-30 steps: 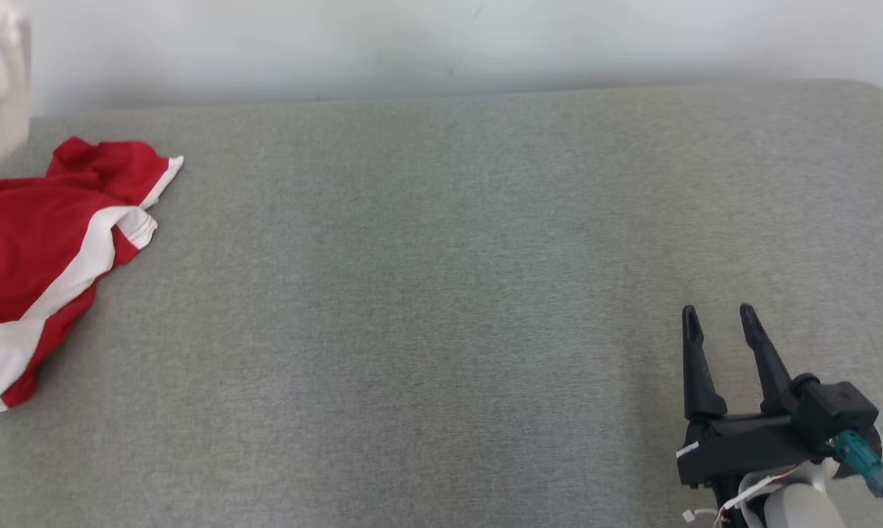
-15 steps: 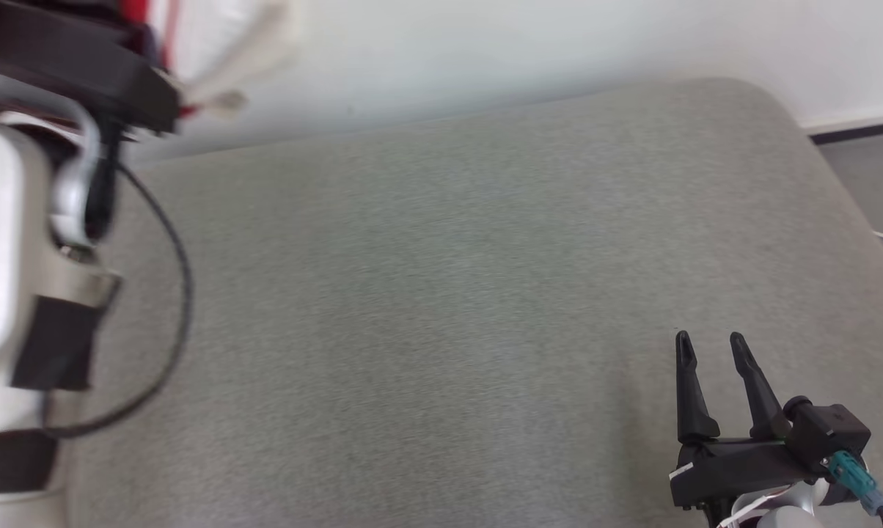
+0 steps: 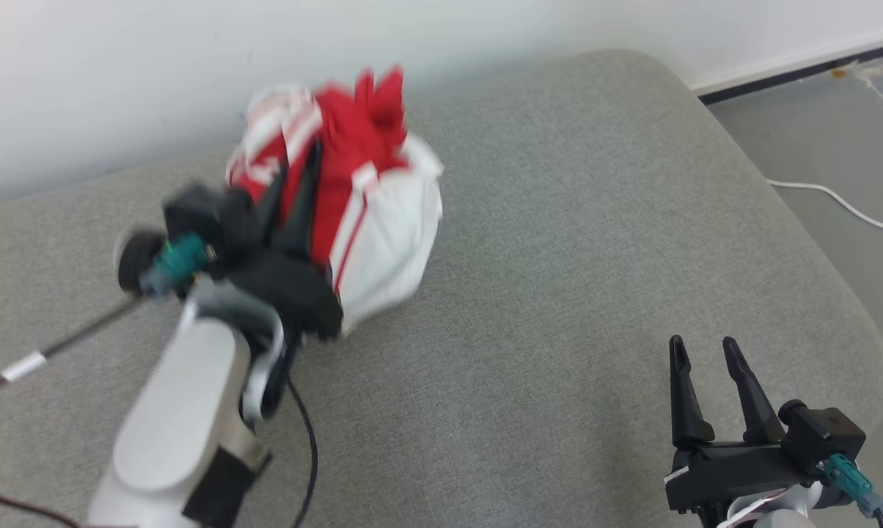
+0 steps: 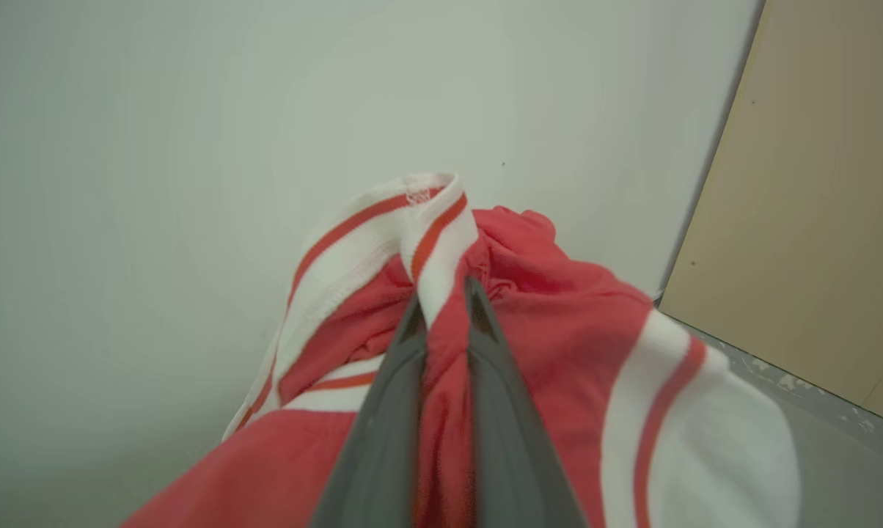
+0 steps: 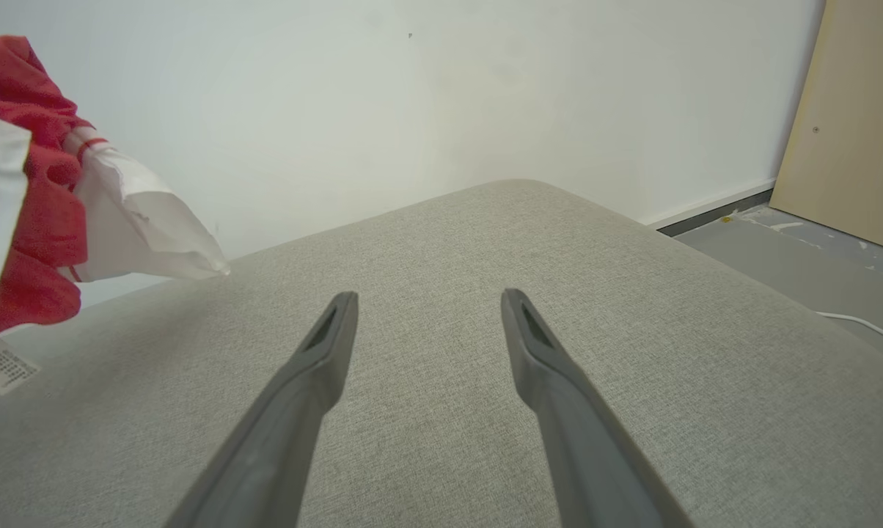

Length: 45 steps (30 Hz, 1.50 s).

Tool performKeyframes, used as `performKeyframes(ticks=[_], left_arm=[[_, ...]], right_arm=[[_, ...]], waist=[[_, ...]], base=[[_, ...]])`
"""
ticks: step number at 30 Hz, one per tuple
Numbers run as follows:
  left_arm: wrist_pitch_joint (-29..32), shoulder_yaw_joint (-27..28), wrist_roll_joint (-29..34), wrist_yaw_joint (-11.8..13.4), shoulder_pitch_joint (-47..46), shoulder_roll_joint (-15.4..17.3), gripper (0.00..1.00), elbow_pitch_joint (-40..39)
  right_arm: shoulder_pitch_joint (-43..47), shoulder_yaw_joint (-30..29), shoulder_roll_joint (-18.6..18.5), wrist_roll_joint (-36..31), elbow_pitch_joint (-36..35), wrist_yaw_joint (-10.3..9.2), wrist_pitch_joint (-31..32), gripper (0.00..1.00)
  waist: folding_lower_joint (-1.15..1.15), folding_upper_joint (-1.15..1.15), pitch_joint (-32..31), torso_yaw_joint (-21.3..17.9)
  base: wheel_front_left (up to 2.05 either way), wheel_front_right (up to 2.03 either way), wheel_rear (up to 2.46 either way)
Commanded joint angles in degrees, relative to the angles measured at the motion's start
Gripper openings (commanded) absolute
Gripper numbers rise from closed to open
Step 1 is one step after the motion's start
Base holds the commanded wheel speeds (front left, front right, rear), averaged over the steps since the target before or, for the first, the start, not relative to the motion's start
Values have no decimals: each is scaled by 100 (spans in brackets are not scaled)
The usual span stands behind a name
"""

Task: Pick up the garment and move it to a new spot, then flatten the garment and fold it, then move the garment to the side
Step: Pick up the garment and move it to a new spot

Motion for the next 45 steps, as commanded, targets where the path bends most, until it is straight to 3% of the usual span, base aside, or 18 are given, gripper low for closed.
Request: performKeyframes(ticks=[1,7,8,9,12,19,27,35,40,45], left_arm=[[-99,-22,-46,3,210,-10,0,155],[-387,-149,-144,-49,740,-186,0,841],[-461,-213,-57,-63,777,-173,40,958],[-519,-275,-2,-65,797,-183,100,1061],[-731,-377,0,-145,784,-325,100,1221],[-986,-147,18,-56,842,-311,100,899],[-998,383,128,184,1383,288,100,67],[-1000,1069,119,427,2544,801,100,-874],[-1000,1415,119,545,3264,862,100,-1327],[-1001,1623,192,564,3806,713,100,-1632]], right_arm=[[-55,-15,6,3,-16,-12,-4,100],[-111,33,4,-41,22,-12,-4,100],[-121,37,5,-31,25,-12,-4,100],[-131,49,5,-27,23,-12,-4,100],[-88,65,2,-82,30,-12,-3,100],[160,-10,2,-211,-17,-12,-3,100],[350,-42,3,-308,-161,-12,-3,100],[520,-36,-31,-294,-180,-12,-3,100],[568,-20,-66,-261,-158,-12,-3,100],[607,-12,-87,-232,-155,-12,-3,100]], waist=[[0,0,104,-46],[0,0,171,7],[0,0,178,29],[0,0,171,64],[0,0,73,207],[0,0,-375,711],[0,0,-745,1424],[0,0,-973,1906],[0,0,-1037,2051],[0,0,-1055,2124]], base=[[0,0,0],[0,0,0],[0,0,0],[0,0,0],[0,0,0],[0,0,0],[0,0,0],[0,0,0],[0,0,0],[0,0,0]])
